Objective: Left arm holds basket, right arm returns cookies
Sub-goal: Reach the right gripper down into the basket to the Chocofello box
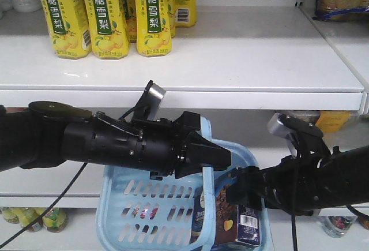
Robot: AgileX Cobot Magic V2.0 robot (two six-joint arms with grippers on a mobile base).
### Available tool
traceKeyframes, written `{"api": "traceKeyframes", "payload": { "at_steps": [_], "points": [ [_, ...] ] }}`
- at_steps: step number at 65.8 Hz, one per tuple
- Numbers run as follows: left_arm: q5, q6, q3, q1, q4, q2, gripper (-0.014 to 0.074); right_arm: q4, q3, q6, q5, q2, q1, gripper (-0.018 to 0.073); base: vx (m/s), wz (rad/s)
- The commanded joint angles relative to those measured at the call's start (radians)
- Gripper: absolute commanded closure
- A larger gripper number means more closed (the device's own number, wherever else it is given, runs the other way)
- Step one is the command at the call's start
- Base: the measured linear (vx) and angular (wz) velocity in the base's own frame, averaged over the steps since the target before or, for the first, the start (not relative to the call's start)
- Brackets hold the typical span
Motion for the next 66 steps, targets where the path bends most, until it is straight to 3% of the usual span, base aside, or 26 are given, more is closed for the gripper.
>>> {"api": "traceKeyframes", "payload": {
  "at_steps": [1, 22, 48, 66],
  "points": [
    [0.003, 0.020, -0.037, 0.005, -0.125, -0.044, 0.0599, 0.023, -0.034, -0.017, -0.031, 0.010, 0.000, 0.0011, 0.00, 0.00],
    [0.003, 0.020, -0.037, 0.005, -0.125, -0.044, 0.0599, 0.063, -0.034, -0.071, -0.057, 0.070, 0.000, 0.0011, 0.00, 0.00],
    [0.003, 0.020, -0.037, 0.005, -0.125, -0.044, 0.0599, 0.256, -0.034, -0.252, -0.065, 0.159, 0.000, 0.0011, 0.00, 0.00],
    [0.003, 0.020, -0.037, 0.005, -0.125, -0.044, 0.0599, 0.270, -0.034, -0.310, -0.114, 0.238, 0.000, 0.0034, 0.00, 0.00]
  ]
}}
